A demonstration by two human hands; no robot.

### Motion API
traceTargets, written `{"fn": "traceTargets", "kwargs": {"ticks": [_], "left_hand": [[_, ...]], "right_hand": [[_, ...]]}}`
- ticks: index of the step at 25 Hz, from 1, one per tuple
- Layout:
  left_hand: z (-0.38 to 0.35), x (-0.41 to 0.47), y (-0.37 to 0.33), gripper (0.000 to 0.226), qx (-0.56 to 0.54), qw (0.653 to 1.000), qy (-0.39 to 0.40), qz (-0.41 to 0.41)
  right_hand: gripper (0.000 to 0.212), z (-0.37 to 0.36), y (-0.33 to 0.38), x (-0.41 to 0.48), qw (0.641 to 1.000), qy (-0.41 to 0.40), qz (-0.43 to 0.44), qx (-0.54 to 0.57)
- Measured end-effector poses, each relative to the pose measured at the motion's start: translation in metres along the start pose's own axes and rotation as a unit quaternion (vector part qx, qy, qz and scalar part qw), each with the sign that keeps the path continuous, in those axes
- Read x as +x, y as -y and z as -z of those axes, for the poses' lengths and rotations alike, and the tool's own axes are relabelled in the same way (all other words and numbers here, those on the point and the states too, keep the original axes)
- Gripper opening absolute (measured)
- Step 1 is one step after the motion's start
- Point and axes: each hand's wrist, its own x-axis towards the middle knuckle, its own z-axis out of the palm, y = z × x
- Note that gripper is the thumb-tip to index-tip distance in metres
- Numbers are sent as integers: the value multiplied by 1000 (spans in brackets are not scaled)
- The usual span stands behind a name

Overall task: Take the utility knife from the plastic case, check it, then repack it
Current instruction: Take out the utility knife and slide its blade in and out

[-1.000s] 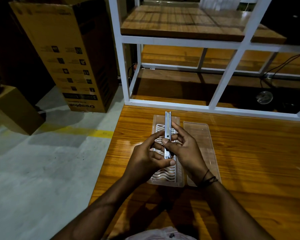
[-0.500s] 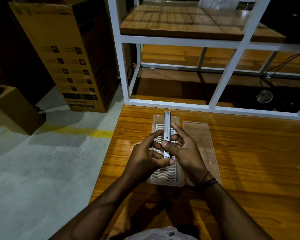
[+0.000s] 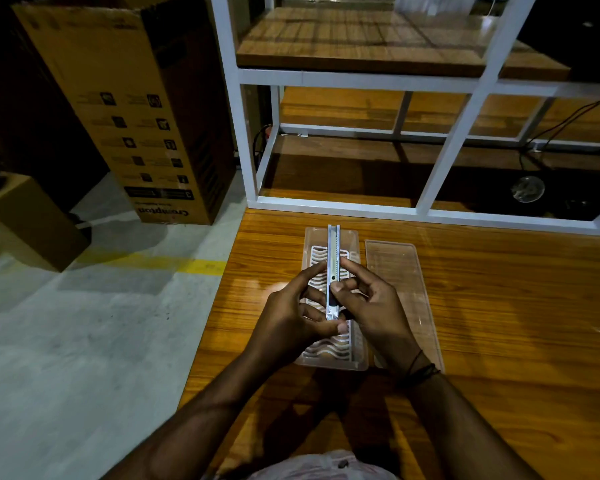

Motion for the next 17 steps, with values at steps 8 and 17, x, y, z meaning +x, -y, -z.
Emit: {"fn": "traceTargets", "kwargs": {"ticks": [8,17], "left_hand": [[-1,17,0,19,-58,998,-36,16],[-6,18,1,18,-104,993,-28,41]], "right_hand": [[51,1,0,-4,999,-15,0,30],[52,-1,-1,-3,999,-36,-3,40]]}}
